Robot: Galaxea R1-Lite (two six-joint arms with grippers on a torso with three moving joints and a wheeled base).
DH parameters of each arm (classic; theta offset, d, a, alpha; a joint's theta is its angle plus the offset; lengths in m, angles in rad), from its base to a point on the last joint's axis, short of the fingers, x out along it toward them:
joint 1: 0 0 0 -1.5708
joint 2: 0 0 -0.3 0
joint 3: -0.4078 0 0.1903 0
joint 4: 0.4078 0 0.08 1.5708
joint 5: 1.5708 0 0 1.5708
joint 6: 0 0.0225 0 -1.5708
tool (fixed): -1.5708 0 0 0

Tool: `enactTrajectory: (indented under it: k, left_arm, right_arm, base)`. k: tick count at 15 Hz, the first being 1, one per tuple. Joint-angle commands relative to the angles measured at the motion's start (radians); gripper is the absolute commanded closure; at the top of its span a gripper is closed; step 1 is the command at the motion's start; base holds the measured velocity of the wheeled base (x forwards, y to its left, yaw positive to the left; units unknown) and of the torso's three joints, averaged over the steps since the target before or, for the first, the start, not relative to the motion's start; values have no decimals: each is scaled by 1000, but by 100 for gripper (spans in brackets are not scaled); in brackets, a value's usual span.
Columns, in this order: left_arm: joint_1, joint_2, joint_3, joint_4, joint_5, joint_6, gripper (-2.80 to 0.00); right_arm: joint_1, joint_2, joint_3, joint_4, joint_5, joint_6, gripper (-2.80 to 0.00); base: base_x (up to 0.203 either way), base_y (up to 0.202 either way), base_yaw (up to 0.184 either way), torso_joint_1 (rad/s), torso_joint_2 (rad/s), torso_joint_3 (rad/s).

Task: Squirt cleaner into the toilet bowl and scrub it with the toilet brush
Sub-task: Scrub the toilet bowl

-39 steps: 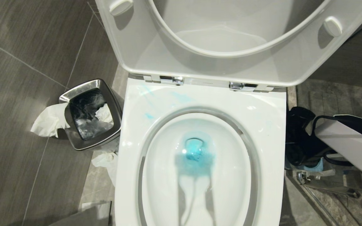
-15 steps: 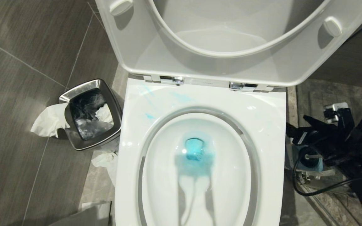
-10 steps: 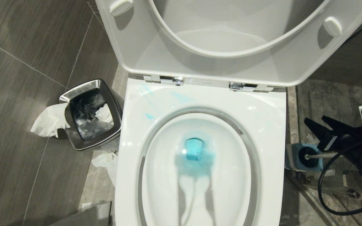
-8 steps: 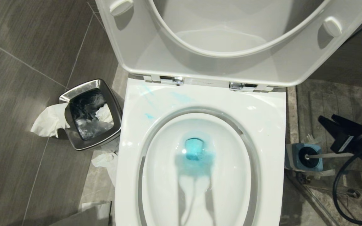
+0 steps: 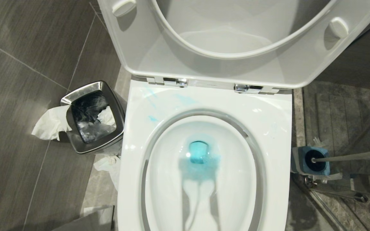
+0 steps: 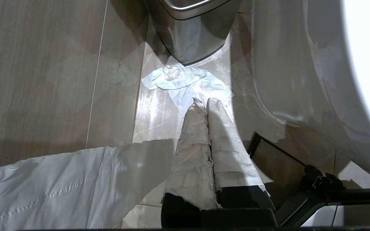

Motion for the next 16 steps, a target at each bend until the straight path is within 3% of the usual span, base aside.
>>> enactTrajectory:
  k: [1, 4, 8, 11, 16]
  left_arm:
    - [0, 2, 3, 0, 0, 0, 0]
    - [0, 2, 3, 0, 0, 0, 0]
    - [0, 2, 3, 0, 0, 0, 0]
    - [0, 2, 3, 0, 0, 0, 0]
    - [0, 2, 3, 0, 0, 0, 0]
  right_arm:
    - [-74, -97, -24, 209, 4, -32, 0]
    - [-225, -158, -62, 356, 95, -76, 0]
    - [-469, -271, 7, 391, 404, -137, 0]
    - [-500, -392, 125, 434, 464, -167, 0]
    - [-454, -481, 139, 717, 473, -205, 0]
  base:
    - [0, 0, 0, 0, 0, 0]
    - [0, 0, 0, 0, 0, 0]
    - [0, 0, 0, 0, 0, 0]
    - [0, 0, 0, 0, 0, 0]
    - [0, 0, 0, 0, 0, 0]
